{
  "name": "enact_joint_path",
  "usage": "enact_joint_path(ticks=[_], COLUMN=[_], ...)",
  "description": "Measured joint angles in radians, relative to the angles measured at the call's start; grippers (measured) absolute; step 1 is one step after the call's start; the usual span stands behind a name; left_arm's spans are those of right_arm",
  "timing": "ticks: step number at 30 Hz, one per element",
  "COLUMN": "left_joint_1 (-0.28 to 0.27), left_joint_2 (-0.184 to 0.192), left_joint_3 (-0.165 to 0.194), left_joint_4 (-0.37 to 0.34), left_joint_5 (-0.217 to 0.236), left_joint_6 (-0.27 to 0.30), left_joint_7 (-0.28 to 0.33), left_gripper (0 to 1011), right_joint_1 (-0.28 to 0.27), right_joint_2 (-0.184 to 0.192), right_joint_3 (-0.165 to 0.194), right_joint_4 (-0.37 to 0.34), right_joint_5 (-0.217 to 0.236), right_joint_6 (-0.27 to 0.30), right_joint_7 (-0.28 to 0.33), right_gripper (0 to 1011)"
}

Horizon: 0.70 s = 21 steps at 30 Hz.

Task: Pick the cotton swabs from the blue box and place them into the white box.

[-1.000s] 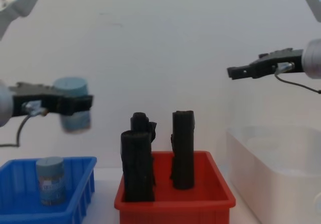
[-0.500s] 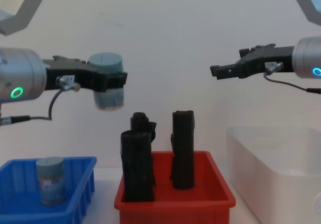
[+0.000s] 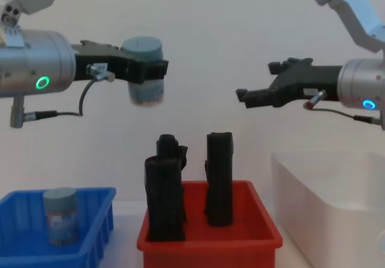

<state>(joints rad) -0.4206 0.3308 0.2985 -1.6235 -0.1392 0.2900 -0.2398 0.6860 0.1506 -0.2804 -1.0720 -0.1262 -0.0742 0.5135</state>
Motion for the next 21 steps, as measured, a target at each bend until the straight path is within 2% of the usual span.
enact_joint_path(ticks=[3, 8, 21], left_joint_1=[-0.015, -0.027, -0.045], left_joint_2=[-0.01, -0.019, -0.033], left_joint_3=[0.001, 0.002, 0.002], left_joint_4=[0.013, 0.026, 0.056], left_joint_5=[0.006, 0.009, 0.003], left_joint_6=[-0.009, -0.019, -0.041], left_joint_7=[0.0, -0.001, -0.015], left_gripper=[676, 676, 676], right_joint_1=[0.002, 0.005, 0.018], right_joint_2=[0.0, 0.001, 0.002], right_joint_3=[-0.005, -0.007, -0.009], right_joint_4=[0.015, 0.029, 0.05], right_joint_5=[-0.003, 0.003, 0.059], right_joint_6=[-0.033, -0.054, -0.059], right_joint_7=[0.029, 0.064, 0.143], right_gripper=[1002, 1001, 1002])
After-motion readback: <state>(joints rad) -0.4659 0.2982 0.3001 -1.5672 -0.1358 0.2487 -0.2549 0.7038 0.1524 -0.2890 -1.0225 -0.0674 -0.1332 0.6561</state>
